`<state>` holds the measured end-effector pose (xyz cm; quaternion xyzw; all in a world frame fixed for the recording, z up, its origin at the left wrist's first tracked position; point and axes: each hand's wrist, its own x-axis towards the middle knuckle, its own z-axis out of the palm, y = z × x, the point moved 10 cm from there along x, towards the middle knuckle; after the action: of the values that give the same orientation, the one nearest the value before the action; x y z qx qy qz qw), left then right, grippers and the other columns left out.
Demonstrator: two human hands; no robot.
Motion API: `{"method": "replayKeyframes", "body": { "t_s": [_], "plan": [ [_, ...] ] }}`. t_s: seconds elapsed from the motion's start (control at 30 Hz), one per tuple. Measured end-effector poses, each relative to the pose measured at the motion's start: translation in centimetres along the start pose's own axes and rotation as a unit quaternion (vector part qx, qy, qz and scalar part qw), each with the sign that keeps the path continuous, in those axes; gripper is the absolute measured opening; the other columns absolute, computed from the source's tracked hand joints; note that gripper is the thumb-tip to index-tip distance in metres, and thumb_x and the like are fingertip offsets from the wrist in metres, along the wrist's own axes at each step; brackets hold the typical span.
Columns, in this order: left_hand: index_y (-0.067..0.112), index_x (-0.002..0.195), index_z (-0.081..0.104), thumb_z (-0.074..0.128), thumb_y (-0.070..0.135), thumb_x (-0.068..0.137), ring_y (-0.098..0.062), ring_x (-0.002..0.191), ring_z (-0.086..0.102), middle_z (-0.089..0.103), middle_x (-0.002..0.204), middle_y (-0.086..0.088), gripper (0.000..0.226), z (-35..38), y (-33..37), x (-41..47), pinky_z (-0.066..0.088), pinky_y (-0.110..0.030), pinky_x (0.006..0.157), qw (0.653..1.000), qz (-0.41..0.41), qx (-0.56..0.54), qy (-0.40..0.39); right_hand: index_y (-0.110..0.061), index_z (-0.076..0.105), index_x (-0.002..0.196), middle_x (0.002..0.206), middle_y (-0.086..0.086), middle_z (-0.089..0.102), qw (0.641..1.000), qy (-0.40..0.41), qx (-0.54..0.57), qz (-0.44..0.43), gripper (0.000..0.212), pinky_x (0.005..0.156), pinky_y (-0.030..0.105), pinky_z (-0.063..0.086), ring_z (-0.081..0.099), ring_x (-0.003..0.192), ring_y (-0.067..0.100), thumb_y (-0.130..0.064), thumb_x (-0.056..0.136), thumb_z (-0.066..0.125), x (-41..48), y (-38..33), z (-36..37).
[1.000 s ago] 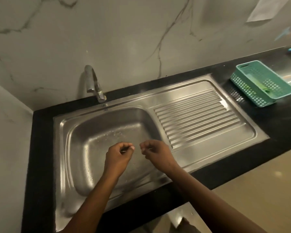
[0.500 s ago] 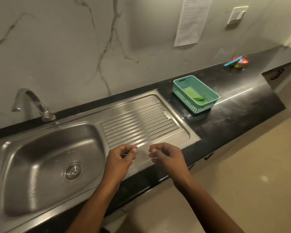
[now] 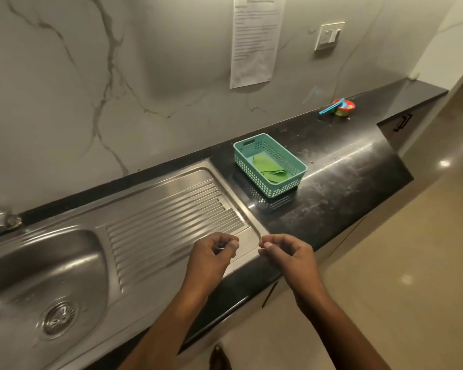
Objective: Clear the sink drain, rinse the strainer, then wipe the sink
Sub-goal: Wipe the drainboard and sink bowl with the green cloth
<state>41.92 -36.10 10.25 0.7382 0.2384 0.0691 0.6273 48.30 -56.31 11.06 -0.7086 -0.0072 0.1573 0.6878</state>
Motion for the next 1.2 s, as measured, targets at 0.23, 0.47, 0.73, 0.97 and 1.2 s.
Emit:
{"method": "replayKeyframes", "body": {
  "t_s": [0.23, 0.47, 0.73, 0.97, 1.2],
  "plan": [
    [0.024, 0.097, 0.08, 0.073, 0.018, 0.096, -0.019, 0.092, 0.077, 0.081, 0.095, 0.002, 0.009, 3.3, 3.1, 6.3, 0.063, -0.047, 0.089, 1.0, 0.003, -0.01, -0.011, -0.012, 0.078, 0.104, 0.095, 0.006, 0.081, 0.999, 0.004, -0.031, -0.003, 0.012, 0.075, 0.024, 0.063, 0.078, 0.092, 0.022, -0.007, 0.097, 0.07, 7.0, -3.5, -2.0],
    [0.021, 0.108, 0.079, 0.072, 0.018, 0.097, -0.02, 0.101, 0.075, 0.08, 0.104, 0.0, 0.013, 2.0, 4.6, 11.0, 0.061, -0.049, 0.095, 1.0, -0.001, -0.009, 0.019, -0.016, 0.079, 0.103, 0.093, 0.001, 0.08, 0.992, -0.023, -0.111, -0.058, 0.014, 0.08, 0.027, 0.063, 0.077, 0.091, 0.018, -0.008, 0.095, 0.072, 15.9, -7.2, -1.8],
    [0.034, 0.105, 0.077, 0.072, 0.026, 0.097, -0.012, 0.104, 0.073, 0.079, 0.106, 0.008, 0.013, -2.2, 2.3, 12.8, 0.061, -0.045, 0.095, 0.989, -0.045, -0.02, 0.138, -0.013, 0.073, 0.126, 0.122, 0.008, 0.075, 0.911, -0.07, -0.386, -0.123, 0.034, 0.064, 0.004, 0.05, 0.071, 0.089, 0.01, -0.008, 0.094, 0.063, 31.2, -8.6, 0.1],
    [0.028, 0.098, 0.081, 0.074, 0.02, 0.095, -0.019, 0.098, 0.076, 0.081, 0.093, 0.006, 0.011, -2.3, 0.7, 13.1, 0.063, -0.047, 0.09, 0.968, -0.083, -0.033, 0.234, 0.0, 0.062, 0.124, 0.123, 0.021, 0.068, 0.757, -0.158, -0.628, -0.089, 0.038, 0.087, 0.039, 0.055, 0.066, 0.108, 0.037, -0.018, 0.09, 0.063, 40.5, -2.9, 1.6],
    [0.027, 0.1, 0.08, 0.073, 0.02, 0.096, -0.019, 0.099, 0.076, 0.081, 0.097, 0.003, 0.01, -1.7, 0.2, 13.5, 0.065, -0.043, 0.085, 0.958, -0.099, -0.034, 0.267, -0.007, 0.053, 0.106, 0.106, 0.018, 0.066, 0.764, -0.142, -0.619, -0.118, 0.029, 0.081, 0.045, 0.058, 0.066, 0.095, 0.039, -0.014, 0.083, 0.069, 42.1, -1.3, 0.9]
  ]
}}
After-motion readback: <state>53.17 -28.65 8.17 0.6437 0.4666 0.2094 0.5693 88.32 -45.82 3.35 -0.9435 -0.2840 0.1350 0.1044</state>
